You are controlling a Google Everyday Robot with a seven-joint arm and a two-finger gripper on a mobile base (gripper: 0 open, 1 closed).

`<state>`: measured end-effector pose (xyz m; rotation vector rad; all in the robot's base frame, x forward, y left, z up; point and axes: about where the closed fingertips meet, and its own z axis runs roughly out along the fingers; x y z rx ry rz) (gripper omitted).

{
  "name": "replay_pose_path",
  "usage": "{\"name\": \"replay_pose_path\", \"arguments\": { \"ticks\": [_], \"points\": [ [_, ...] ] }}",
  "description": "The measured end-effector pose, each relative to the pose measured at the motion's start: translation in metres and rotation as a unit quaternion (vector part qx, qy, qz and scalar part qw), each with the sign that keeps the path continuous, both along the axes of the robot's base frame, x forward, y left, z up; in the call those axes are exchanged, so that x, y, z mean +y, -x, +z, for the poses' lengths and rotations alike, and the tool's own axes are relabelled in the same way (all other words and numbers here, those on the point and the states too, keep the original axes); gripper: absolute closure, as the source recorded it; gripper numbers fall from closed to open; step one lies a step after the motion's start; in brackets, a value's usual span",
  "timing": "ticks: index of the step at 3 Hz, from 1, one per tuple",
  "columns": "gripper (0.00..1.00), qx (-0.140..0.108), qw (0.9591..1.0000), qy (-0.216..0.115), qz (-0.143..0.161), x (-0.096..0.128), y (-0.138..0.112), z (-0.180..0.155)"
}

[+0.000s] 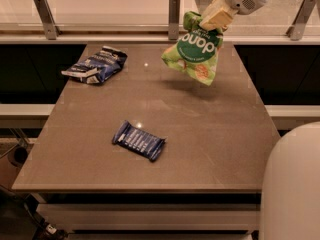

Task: Pick green rice chip bag

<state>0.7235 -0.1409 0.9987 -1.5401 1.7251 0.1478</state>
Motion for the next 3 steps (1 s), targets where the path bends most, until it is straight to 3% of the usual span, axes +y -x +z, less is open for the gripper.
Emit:
{"name": "replay_pose_path", "arguments": {
  "ticks": [2, 3],
  "points": [
    [1.0, -0.039, 0.9992, 0.003, 0.005, 0.012, 0.005, 0.044],
    [1.0, -0.071, 0.9974, 0.016, 0.007, 0.027, 0.012, 0.081]
  ]
}}
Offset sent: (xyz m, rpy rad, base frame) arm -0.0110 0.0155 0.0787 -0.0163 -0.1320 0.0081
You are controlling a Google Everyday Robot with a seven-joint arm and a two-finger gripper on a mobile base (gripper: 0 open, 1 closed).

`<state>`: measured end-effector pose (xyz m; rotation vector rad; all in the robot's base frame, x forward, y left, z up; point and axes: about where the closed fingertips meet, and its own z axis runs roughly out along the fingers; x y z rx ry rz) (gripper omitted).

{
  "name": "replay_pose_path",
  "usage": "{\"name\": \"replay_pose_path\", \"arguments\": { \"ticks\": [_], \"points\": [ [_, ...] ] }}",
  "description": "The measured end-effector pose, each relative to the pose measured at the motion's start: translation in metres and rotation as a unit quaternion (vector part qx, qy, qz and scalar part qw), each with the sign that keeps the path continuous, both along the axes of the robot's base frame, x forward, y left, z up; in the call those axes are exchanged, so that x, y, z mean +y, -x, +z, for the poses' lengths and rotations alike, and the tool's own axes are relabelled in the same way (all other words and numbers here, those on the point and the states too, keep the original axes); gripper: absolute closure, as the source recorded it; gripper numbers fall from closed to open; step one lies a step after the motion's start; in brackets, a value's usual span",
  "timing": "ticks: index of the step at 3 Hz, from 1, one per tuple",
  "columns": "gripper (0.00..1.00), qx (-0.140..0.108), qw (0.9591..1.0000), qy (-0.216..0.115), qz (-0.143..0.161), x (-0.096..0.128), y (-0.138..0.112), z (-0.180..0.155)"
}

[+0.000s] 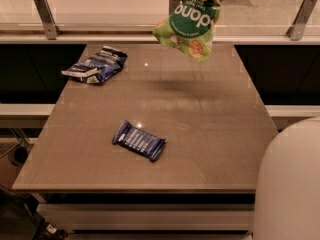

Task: Pick green rice chip bag

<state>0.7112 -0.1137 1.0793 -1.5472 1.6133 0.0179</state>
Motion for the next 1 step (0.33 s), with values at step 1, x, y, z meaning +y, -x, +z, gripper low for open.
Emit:
{"name": "replay_pose_path", "arguments": {
  "ticks": [1],
  "points": [
    [1.0, 0.0, 1.0, 0.0, 0.0, 0.0002, 0.0001, 0.0002]
  ]
}}
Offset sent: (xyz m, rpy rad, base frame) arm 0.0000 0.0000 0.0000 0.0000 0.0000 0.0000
